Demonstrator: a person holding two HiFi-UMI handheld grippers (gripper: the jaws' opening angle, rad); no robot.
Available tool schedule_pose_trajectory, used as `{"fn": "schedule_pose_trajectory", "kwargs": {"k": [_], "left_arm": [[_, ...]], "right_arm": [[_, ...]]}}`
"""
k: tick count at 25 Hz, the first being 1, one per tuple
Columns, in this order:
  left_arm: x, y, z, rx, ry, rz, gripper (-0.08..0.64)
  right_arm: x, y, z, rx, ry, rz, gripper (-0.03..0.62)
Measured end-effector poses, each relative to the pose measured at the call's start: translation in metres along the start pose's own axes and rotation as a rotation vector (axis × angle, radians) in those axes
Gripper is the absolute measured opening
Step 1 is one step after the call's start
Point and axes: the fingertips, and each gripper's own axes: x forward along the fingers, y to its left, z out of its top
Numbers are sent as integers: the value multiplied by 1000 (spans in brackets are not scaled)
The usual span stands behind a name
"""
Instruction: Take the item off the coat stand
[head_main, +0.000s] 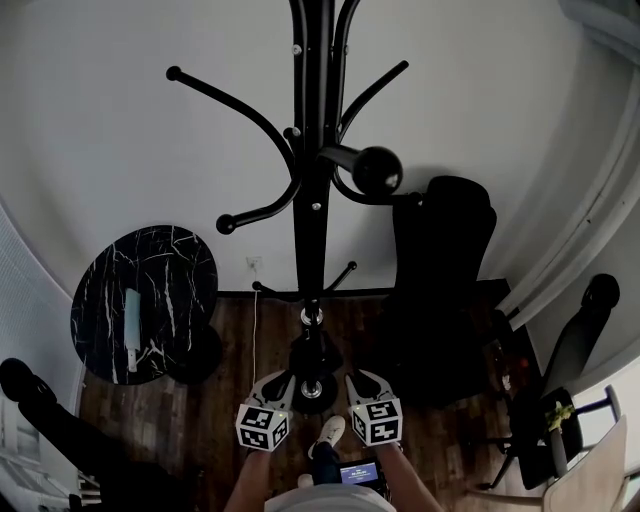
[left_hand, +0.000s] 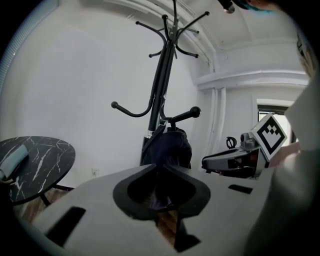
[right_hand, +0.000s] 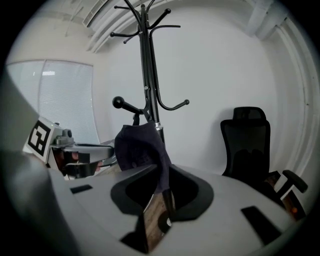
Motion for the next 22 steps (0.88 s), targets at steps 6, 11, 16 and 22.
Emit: {"fn": "schedule_pose_trajectory", "kwargs": {"k": [6, 11, 16, 22], "left_arm": [[10, 10, -10, 13, 24, 40, 104], [17, 16, -17, 6, 54, 57, 127], [26, 21, -14, -4, 52, 58, 127], [37, 24, -13, -13, 57, 49, 127]], "right_arm": [[19, 3, -4, -16, 34, 55, 112], [33, 7, -12, -23, 63, 78, 143], [44, 4, -3, -52, 40, 67, 164], [61, 10, 5, -95, 37, 92, 178]]}}
